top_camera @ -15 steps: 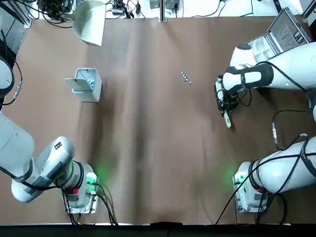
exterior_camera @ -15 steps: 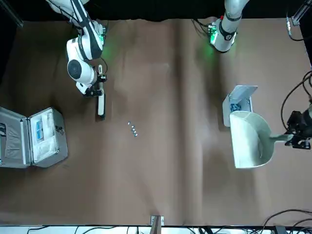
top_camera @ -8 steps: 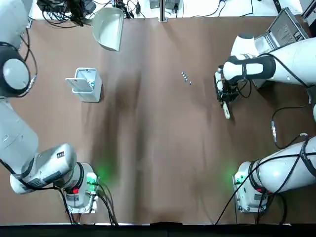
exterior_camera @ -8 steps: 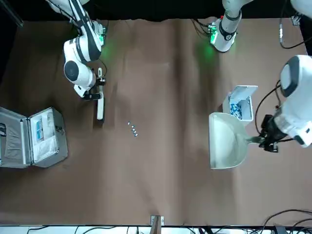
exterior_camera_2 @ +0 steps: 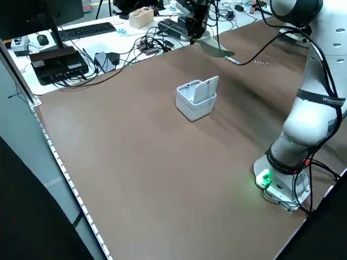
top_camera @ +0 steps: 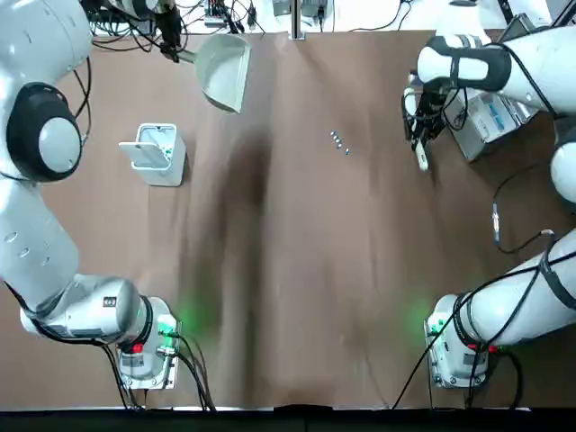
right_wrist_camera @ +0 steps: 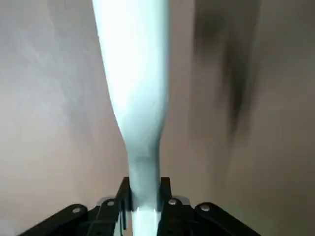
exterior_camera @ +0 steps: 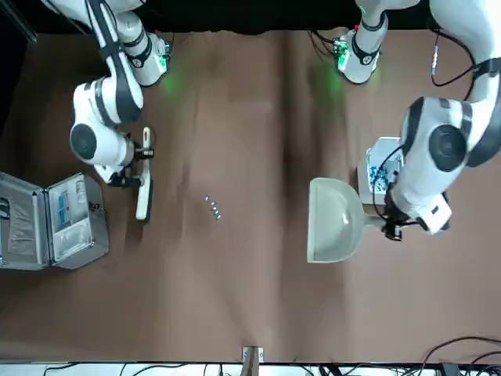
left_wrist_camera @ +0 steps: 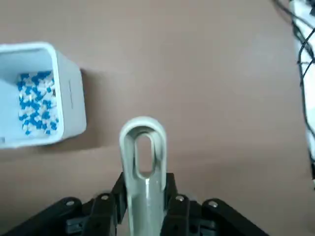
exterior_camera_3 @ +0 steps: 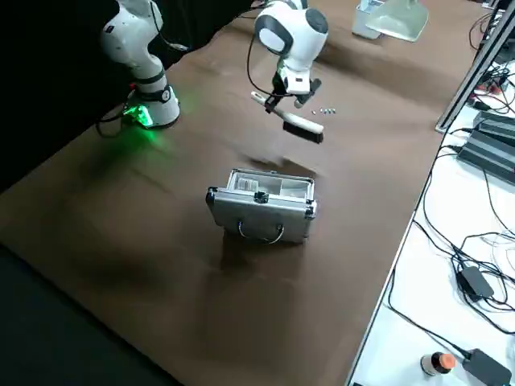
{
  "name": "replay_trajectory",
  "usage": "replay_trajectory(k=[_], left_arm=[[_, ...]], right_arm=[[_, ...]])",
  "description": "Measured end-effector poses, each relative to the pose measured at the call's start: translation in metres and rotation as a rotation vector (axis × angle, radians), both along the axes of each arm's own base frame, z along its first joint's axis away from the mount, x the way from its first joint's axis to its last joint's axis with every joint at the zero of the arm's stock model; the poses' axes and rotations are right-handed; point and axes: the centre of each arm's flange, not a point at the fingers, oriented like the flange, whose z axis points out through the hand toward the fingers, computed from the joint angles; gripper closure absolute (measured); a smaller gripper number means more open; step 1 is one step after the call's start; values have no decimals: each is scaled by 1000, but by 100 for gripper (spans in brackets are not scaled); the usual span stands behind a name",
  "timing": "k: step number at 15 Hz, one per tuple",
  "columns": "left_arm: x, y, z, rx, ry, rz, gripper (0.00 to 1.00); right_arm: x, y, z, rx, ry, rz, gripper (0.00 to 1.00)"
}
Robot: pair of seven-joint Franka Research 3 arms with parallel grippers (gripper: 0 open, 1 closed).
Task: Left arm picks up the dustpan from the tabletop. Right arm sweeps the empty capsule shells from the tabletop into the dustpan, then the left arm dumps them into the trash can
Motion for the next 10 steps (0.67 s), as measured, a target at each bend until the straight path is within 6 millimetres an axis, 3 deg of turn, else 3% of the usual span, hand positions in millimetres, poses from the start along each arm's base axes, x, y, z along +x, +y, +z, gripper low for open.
replay_trajectory(k=[5,10], left_arm=[[-13,-44,-24,-15,35,12,67],[-38,-117,-54,-11,71,-32,67]], right_arm=[[26,-4,6,-1,-20,-15,73],[38,3,9,-16,19,-35,73]])
